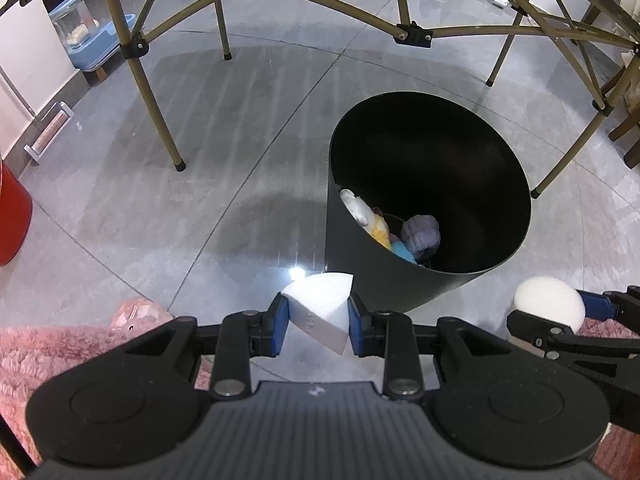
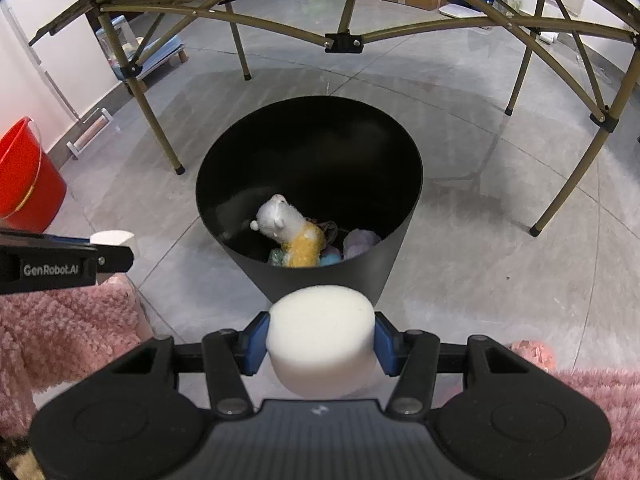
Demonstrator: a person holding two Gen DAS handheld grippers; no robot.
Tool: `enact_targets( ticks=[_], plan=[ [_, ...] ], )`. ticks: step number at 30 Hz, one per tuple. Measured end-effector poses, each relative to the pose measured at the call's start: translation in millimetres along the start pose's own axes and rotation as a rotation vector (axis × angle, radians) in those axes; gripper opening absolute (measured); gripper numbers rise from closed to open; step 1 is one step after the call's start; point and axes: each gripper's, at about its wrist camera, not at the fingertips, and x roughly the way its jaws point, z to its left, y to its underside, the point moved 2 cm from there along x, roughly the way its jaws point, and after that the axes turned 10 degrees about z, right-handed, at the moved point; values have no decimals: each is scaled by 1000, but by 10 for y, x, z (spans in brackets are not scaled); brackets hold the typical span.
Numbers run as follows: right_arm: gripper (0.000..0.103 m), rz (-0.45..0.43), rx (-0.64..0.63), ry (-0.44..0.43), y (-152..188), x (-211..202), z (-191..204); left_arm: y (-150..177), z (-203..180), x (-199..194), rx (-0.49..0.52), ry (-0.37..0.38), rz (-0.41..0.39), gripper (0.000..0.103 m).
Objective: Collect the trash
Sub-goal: 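Lift both white foam pieces off the table and carry them over the black bin, then lower the right tool into the bin and open it to drop the foam cylinder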
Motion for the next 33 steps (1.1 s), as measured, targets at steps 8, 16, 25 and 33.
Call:
enact_targets(
  ticks=[8,16,25,33],
  plan=[
    [52,-30,-3,11,-193,10,-6,-67,40,52,-24,-5,-5,30],
    [52,-42,-6,9,-442,72,31,-174,111,105,-54,-12,-4,30],
    [52,-40,-10,-8,-676,202,134,-329,272,132,-108,-21,-15,30],
    [53,-41,9,-17,-916,318,153,-449,397,133,-146,-38,-32,30]
  ],
)
